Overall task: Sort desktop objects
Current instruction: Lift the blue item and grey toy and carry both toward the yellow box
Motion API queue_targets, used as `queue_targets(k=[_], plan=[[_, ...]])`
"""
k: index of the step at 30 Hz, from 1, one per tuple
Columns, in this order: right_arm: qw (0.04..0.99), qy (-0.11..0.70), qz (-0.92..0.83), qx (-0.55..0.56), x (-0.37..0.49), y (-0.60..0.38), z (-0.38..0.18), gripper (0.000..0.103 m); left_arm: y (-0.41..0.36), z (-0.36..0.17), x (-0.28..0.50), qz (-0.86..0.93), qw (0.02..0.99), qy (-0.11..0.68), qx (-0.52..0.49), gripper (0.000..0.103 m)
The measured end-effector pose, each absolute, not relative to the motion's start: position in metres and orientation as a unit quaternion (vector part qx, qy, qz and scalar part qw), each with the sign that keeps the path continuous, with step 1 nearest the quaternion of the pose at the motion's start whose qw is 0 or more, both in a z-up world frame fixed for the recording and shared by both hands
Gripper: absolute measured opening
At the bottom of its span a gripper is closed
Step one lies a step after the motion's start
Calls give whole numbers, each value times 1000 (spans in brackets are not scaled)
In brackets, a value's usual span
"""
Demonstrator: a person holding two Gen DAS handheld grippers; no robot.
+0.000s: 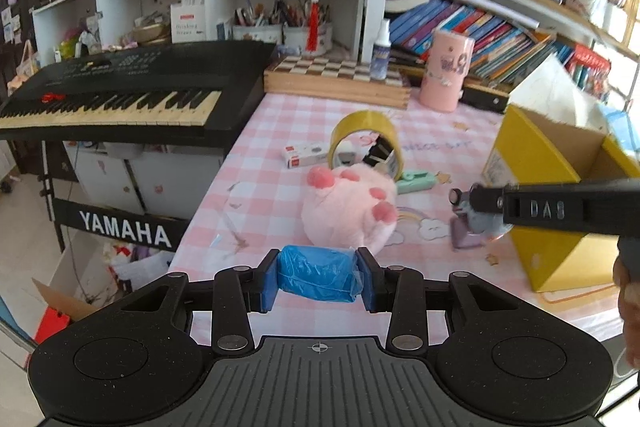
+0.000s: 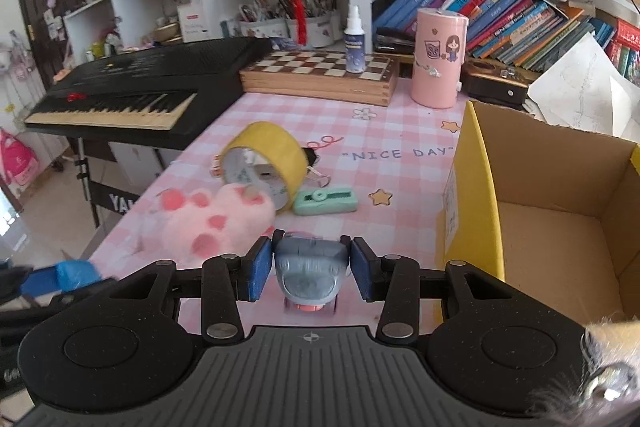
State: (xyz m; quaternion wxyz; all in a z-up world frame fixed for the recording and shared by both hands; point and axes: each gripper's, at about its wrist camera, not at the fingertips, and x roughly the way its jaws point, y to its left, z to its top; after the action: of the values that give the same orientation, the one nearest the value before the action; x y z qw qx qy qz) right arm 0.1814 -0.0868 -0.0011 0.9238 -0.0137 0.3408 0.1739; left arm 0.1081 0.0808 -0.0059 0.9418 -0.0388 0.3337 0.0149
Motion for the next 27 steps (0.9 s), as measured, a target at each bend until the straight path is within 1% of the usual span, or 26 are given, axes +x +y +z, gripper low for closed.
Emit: queue_targets(k=[11, 27], plan=[[912, 368, 182, -5, 93, -92, 8, 40, 81, 17, 47, -23, 949, 312, -43, 37], [918, 386, 87, 39, -15, -124, -2, 40, 42, 11, -20, -140, 936, 323, -10, 37]])
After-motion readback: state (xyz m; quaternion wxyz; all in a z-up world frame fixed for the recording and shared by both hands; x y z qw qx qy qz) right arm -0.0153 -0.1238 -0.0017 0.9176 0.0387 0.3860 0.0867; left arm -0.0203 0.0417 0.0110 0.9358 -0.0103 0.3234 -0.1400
